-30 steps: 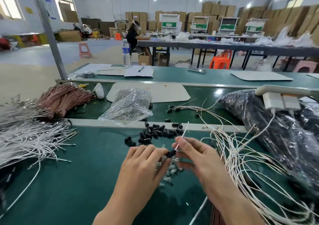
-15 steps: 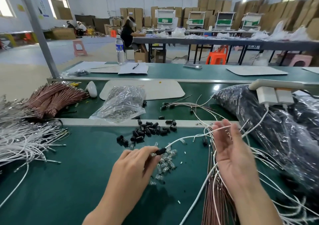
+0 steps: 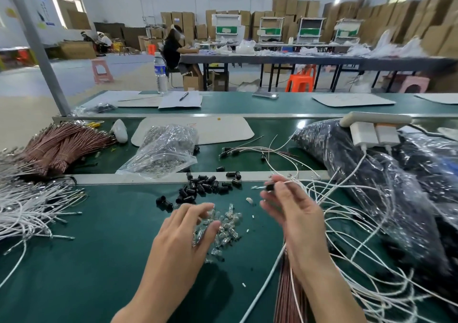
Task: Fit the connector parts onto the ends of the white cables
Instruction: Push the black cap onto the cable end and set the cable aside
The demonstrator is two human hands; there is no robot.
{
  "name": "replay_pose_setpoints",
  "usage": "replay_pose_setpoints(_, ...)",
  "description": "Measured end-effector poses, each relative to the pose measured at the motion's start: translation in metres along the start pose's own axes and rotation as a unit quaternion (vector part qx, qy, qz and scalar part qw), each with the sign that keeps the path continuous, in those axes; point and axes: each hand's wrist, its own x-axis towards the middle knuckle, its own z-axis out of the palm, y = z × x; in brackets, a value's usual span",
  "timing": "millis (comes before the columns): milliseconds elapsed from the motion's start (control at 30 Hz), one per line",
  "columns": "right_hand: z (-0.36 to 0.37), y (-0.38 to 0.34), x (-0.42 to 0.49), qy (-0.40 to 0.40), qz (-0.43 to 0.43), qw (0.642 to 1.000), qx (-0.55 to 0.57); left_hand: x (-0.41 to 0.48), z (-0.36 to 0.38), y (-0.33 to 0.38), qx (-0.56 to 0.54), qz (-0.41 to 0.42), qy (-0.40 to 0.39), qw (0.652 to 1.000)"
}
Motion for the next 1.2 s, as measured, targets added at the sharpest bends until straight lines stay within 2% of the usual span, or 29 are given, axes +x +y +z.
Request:
replay_pose_setpoints(100,-0.022,-0.011,0.008,0.088,-0.014,0.995,0.051,0.002,0.005,0.017,-0.041,-0.036,-0.079,0.995)
replay_pose_setpoints(267,-0.041,-0.007,0.012,0.155,-0.017,0.986,0.064,0.031,0.046,0.055,0.031,-0.02,-0.287,0.957)
replay_pose_setpoints(400,-0.041,-0.002,0.012,0.176,-0.012,0.982,0.07,0.052,0.075,0.084,0.095,-0.038,-0.353,0.93)
replay_pose_setpoints(733,-0.04,0.001,0.016,0.181,0.008,0.978,0.099,0.075,0.083,0.125,0.16,-0.098,-0.423,0.887)
replay_pose_setpoints(900,-0.039,-0.003,0.015,0.176,0.007,0.978,0.112,0.071,0.081,0.125,0.149,-0.121,-0.42,0.887)
replay_pose_setpoints(1100,-0.037,-0.005,0.013,0.171,0.006,0.979,0.109,0.068,0.08,0.128,0.217,-0.086,-0.412,0.881)
replay_pose_setpoints(1200,-0.037,-0.005,0.011,0.167,0.006,0.979,0.113,0.068,0.08,0.123,0.205,-0.094,-0.424,0.877)
